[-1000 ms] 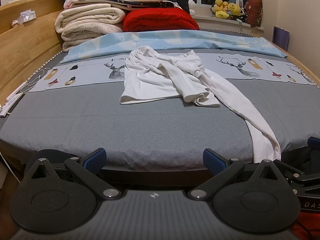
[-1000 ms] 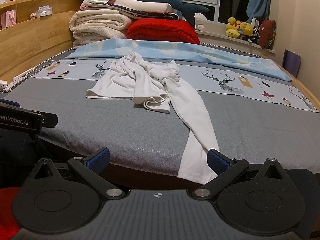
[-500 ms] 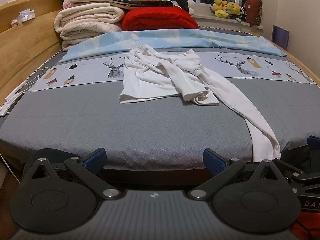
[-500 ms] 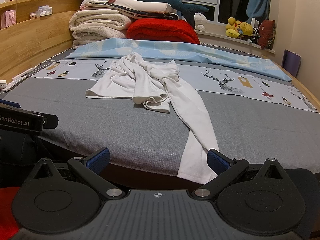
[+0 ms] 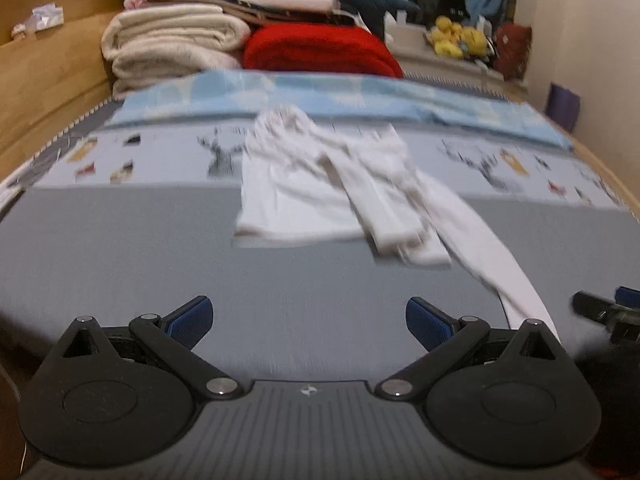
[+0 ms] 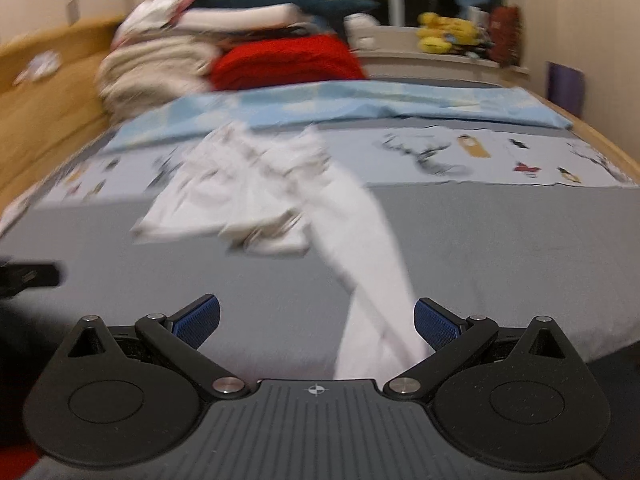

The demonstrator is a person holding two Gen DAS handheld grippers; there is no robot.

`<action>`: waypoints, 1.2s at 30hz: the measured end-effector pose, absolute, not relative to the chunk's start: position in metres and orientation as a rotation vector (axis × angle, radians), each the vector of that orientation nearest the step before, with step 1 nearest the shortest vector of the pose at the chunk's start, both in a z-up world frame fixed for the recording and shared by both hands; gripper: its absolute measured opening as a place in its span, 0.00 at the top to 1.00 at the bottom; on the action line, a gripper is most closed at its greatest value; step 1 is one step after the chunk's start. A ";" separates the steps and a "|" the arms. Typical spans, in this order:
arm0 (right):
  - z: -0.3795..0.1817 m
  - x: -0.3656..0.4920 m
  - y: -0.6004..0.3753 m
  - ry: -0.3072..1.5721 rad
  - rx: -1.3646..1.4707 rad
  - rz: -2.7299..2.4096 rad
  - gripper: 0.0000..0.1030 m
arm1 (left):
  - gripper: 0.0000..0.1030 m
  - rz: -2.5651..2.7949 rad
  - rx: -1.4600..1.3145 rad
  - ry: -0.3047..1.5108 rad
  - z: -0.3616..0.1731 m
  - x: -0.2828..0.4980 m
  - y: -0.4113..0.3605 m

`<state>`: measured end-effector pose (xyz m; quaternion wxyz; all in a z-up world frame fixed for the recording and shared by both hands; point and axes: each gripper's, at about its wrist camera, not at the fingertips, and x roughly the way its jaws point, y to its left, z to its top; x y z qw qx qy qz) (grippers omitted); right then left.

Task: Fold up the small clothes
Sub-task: 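Grasp the white shirt with both grippers and lift it off the bed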

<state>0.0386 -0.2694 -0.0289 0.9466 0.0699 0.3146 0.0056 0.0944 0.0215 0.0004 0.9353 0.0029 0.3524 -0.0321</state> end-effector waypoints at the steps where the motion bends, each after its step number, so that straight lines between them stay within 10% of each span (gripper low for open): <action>1: -0.030 0.056 -0.279 0.625 0.167 0.000 0.01 | 0.00 -0.082 -0.010 0.711 0.002 0.115 0.025; 18: -0.112 0.476 -0.316 0.762 0.421 0.146 0.01 | 0.03 -0.275 -0.356 1.025 -0.104 0.508 -0.018; 19: -0.120 0.494 -0.313 0.787 0.436 0.150 0.01 | 0.08 -0.265 -0.380 1.046 -0.114 0.520 -0.015; 20: -0.128 0.509 -0.311 0.816 0.461 0.156 0.01 | 0.33 -0.249 -0.402 1.053 -0.122 0.530 -0.012; 21: -0.137 0.523 -0.308 0.849 0.488 0.171 0.01 | 0.81 -0.225 -0.415 1.056 -0.128 0.538 -0.008; 22: -0.146 0.532 -0.304 0.876 0.513 0.188 0.02 | 0.98 -0.191 -0.415 1.072 -0.132 0.544 -0.001; 23: -0.152 0.537 -0.298 0.896 0.521 0.210 0.22 | 0.97 -0.165 -0.407 1.080 -0.133 0.546 0.005; 24: -0.153 0.538 -0.288 0.878 0.457 0.206 0.76 | 0.97 -0.128 -0.380 1.067 -0.129 0.544 0.013; 25: -0.149 0.537 -0.276 0.862 0.337 0.202 0.97 | 0.97 -0.093 -0.325 1.031 -0.121 0.539 0.022; 36: 0.002 0.456 -0.323 0.563 -0.008 -0.044 0.96 | 0.97 0.350 -0.147 0.787 0.005 0.411 0.222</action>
